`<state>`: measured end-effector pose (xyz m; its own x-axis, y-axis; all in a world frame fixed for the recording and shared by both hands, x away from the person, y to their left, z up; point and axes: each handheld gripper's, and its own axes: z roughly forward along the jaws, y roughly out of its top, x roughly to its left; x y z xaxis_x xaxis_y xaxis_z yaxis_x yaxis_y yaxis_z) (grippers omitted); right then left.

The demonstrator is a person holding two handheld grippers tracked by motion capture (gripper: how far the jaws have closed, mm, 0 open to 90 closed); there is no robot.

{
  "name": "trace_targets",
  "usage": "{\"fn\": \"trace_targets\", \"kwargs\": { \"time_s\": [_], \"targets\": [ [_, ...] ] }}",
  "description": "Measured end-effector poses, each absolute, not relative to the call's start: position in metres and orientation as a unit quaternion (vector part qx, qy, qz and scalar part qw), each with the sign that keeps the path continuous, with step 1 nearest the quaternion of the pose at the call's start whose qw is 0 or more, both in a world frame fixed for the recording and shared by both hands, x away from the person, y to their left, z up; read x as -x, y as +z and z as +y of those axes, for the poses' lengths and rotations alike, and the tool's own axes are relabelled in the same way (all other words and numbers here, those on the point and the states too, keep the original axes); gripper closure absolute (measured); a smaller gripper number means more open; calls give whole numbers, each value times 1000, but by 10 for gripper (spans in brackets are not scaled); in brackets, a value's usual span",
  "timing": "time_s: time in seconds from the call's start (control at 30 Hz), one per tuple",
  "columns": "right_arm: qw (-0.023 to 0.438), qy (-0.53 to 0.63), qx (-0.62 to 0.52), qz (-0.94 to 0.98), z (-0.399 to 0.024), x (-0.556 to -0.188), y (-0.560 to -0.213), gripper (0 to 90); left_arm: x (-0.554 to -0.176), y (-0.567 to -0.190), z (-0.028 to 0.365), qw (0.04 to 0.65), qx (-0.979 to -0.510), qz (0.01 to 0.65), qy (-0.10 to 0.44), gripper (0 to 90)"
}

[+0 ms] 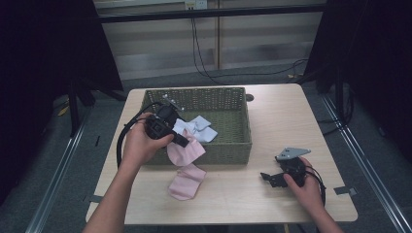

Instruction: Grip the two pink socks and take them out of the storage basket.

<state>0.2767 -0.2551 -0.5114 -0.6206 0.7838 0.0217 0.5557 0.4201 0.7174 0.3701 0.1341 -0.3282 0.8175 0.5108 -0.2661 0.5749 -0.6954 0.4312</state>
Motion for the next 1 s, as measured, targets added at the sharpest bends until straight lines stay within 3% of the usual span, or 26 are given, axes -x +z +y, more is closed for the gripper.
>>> {"fn": "trace_targets", "kwargs": {
  "time_s": [0.2, 0.77, 1.0],
  "targets": [
    [161, 355, -405, 827, -255, -277, -511, 111, -369, -334, 134, 263, -916, 297, -67, 721],
    [161, 355, -405, 827, -255, -277, -511, 111, -367, -350, 142, 258, -917, 304, -22, 487],
    [161, 355, -405, 827, -255, -277, -511, 111, -366, -353, 147, 262, -914, 309, -18, 464]
  ]
}}
